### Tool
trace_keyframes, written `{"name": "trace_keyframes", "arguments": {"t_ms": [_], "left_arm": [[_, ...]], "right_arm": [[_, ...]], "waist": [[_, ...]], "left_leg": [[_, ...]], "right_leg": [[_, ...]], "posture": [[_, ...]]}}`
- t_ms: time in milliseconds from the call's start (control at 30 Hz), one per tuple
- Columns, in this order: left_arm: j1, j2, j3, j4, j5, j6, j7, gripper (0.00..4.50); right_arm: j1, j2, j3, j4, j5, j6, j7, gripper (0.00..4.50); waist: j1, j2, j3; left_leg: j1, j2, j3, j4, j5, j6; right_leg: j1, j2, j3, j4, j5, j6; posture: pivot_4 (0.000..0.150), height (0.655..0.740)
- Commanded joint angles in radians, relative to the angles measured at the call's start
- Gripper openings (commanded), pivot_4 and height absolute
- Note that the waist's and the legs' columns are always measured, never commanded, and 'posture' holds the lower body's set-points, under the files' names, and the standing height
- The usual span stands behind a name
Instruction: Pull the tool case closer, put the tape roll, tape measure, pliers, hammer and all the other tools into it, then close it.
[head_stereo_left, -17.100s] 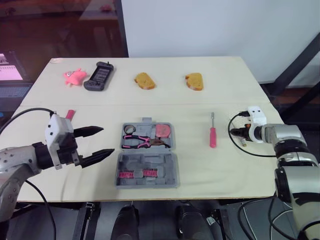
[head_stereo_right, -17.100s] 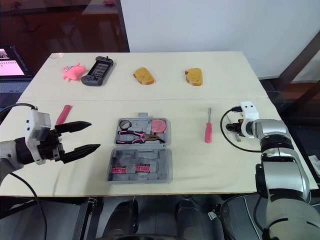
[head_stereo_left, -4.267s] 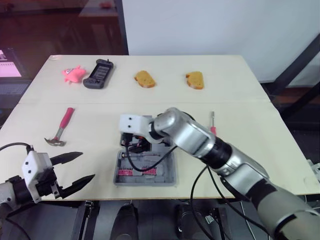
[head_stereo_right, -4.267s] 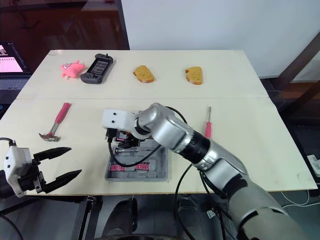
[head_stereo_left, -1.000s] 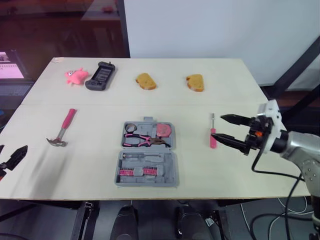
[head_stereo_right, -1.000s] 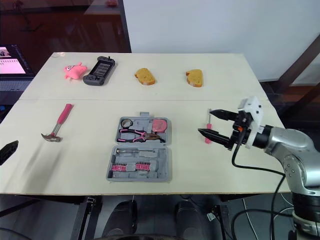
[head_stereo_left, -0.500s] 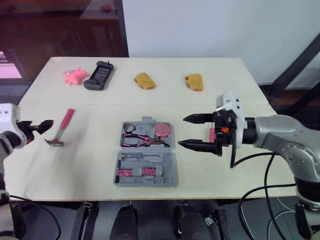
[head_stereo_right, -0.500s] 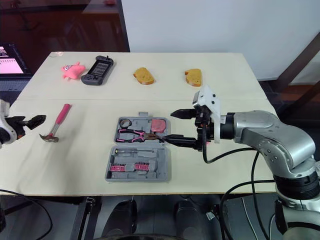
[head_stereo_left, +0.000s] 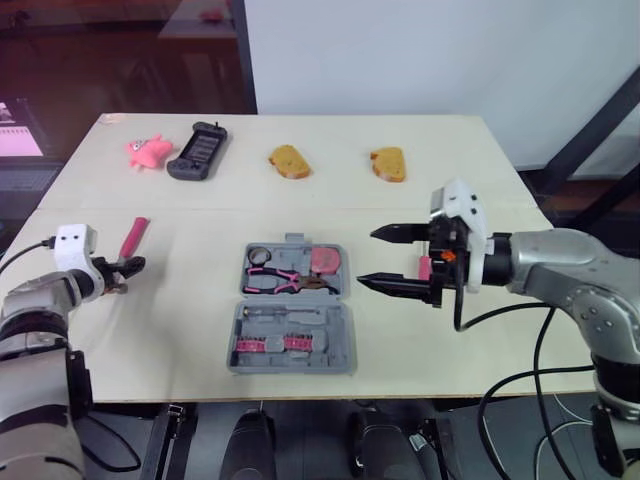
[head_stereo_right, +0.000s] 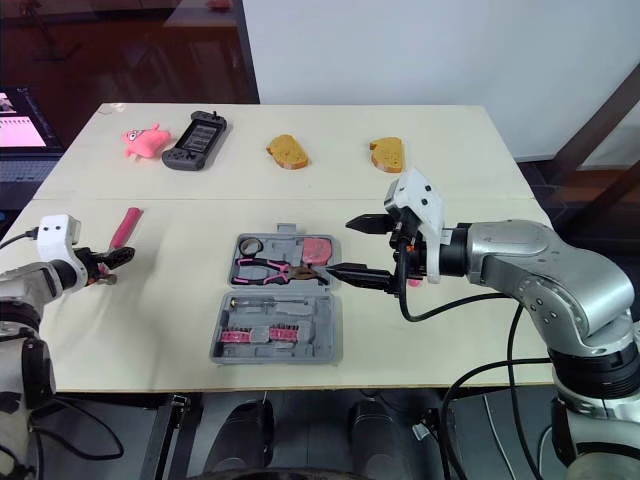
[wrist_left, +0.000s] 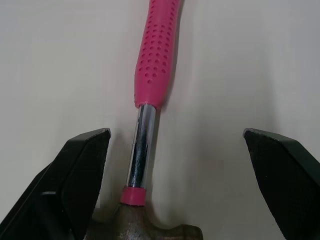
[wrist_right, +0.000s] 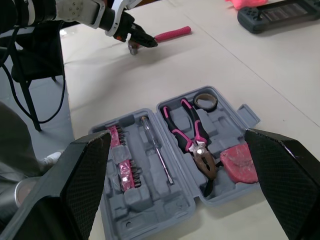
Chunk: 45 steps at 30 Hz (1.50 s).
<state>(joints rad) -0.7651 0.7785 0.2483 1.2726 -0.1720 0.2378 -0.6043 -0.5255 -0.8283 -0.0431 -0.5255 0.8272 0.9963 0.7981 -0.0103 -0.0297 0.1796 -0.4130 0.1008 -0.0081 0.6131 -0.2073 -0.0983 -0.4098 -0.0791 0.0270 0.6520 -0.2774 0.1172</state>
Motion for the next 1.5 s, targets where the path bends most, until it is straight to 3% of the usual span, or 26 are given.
{"name": "trace_keyframes", "arguments": {"t_ms": [33,133,333,500,667,900,1000,1100,1267,1500], "left_arm": [[-0.041,0.007,0.007,0.018,0.02,-0.032,0.022,4.24],[-0.049,0.006,0.012,0.027,0.024,-0.028,0.02,3.17],[-0.049,0.001,0.014,0.031,0.031,-0.022,0.009,0.06],[-0.04,0.002,0.006,0.011,0.033,0.008,-0.044,0.02],[0.057,0.001,-0.001,-0.148,0.004,0.127,-0.14,0.02],[0.427,-0.069,0.068,-0.835,-0.134,0.507,-0.058,0.02],[0.634,-0.169,0.144,-1.265,-0.221,0.761,0.074,0.02],[0.713,-0.241,0.195,-1.473,-0.249,0.906,0.172,0.02],[0.776,-0.316,0.213,-1.625,-0.273,1.021,0.251,0.02],[0.762,-0.413,0.219,-1.665,-0.294,1.056,0.303,0.02]], "right_arm": [[-0.04,-0.023,-0.016,-0.009,0.0,-0.005,0.007,4.49],[-0.044,-0.03,-0.016,-0.006,0.003,-0.002,0.007,4.5],[-0.054,-0.031,0.012,0.004,-0.029,-0.015,0.01,4.5],[-0.058,-0.032,0.034,0.015,-0.059,-0.027,0.02,4.5],[-0.053,-0.012,0.057,0.017,-0.081,-0.048,0.03,4.5],[-0.055,0.011,0.074,0.02,-0.082,-0.059,0.035,4.5],[-0.068,0.035,0.102,0.047,-0.095,-0.08,0.057,4.5],[-0.079,0.053,0.122,0.063,-0.107,-0.094,0.069,4.5],[-0.088,0.068,0.139,0.077,-0.123,-0.108,0.082,4.5],[-0.104,0.086,0.156,0.102,-0.152,-0.129,0.097,4.5]], "waist": [[0.0,0.0,0.0],[0.0,0.0,0.0],[0.002,0.0,0.0],[0.001,0.0,0.0],[-0.001,0.0,0.0],[-0.004,0.001,0.0],[-0.008,0.002,0.0],[-0.002,0.001,0.0],[-0.002,0.001,0.0],[0.0,0.002,0.0]], "left_leg": [[0.0,0.0,0.0,0.0,0.0,0.0],[0.0,0.0,0.0,0.0,0.0,0.0],[0.0,0.0,0.0,0.0,0.0,0.0],[0.0,0.0,0.0,0.0,0.0,0.0],[0.0,0.0,0.0,0.0,0.0,0.0],[0.0,0.0,0.0,0.0,0.0,0.0],[0.001,0.0,0.0,0.0,0.0,0.0],[0.001,0.0,0.0,0.0,0.0,0.0],[0.001,0.0,0.0,0.001,0.0,0.0],[0.001,-0.001,0.0,0.001,0.0,0.0]], "right_leg": [[0.0,0.0,0.0,0.0,0.0,0.0],[0.0,0.0,0.0,0.0,0.0,0.0],[0.0,0.0,0.0,0.0,0.0,0.0],[0.0,0.0,0.0,0.0,0.0,0.0],[0.0,0.0,0.0,0.0,0.0,0.0],[0.0,0.0,0.001,0.001,0.0,0.0],[0.001,-0.001,0.001,0.0,0.0,0.0],[0.001,-0.001,0.002,-0.001,0.0,0.0],[0.002,-0.001,0.002,-0.001,-0.001,-0.001],[0.002,-0.001,0.002,-0.002,-0.002,-0.003]], "posture": [[0.15,0.7207],[0.15,0.7207],[0.15,0.7207],[0.15,0.7207],[0.15,0.7207],[0.15,0.7207],[0.15,0.7207],[0.15,0.7207],[0.15,0.7207],[0.15,0.7207]]}}
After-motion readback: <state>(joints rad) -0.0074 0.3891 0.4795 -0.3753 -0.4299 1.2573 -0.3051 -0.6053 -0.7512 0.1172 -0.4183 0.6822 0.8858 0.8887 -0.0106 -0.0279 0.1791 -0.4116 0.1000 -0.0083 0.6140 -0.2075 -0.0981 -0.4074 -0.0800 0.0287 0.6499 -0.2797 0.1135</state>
